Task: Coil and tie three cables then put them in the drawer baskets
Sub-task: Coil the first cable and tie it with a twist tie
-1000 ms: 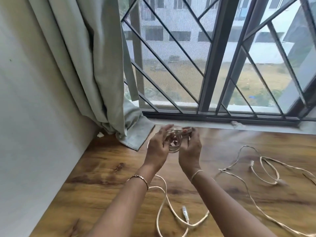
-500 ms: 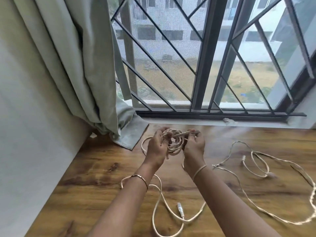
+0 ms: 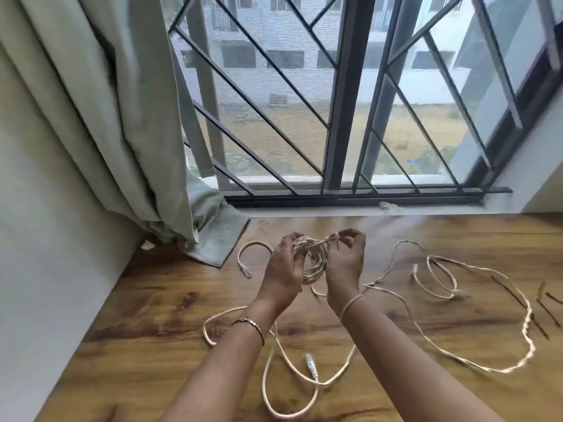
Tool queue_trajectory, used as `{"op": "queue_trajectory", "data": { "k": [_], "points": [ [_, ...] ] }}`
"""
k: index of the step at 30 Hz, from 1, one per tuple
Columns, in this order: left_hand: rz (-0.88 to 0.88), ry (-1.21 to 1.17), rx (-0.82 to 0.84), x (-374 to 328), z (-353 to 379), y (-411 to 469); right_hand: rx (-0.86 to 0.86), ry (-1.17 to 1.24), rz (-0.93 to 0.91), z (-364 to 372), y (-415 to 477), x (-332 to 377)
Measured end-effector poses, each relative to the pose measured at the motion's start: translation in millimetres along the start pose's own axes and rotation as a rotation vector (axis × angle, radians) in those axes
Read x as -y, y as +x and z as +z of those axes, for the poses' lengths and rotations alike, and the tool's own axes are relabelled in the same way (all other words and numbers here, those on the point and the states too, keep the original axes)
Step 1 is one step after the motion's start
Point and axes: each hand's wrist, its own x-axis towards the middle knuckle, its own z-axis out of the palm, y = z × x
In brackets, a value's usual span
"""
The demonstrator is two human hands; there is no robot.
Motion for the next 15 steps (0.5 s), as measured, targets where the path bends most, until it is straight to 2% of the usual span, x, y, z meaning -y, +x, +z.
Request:
{"op": "queue_trajectory", "data": {
  "k": [5, 8, 12, 15],
  "points": [
    [0.009, -0.008, -0.010, -1.1, 8.4, 1.5, 0.075, -0.326, -0.254, -22.3, 1.9, -4.6],
    [-0.002, -0.067, -0.006, -9.6, 12.6, 2.5, 0.189, -0.454, -0.343, -34.9, -3.2, -9.7],
    [-0.050, -0.142, -0.004, -12.4, 15.5, 5.4, 0.414, -0.496, -0.233, -42.4, -9.5, -14.9],
    [-0.061, -0.180, 0.046, -13.6, 17.8, 7.8, 0.452, -0.445, -0.088, -48.3, -6.4, -11.3]
  ]
}}
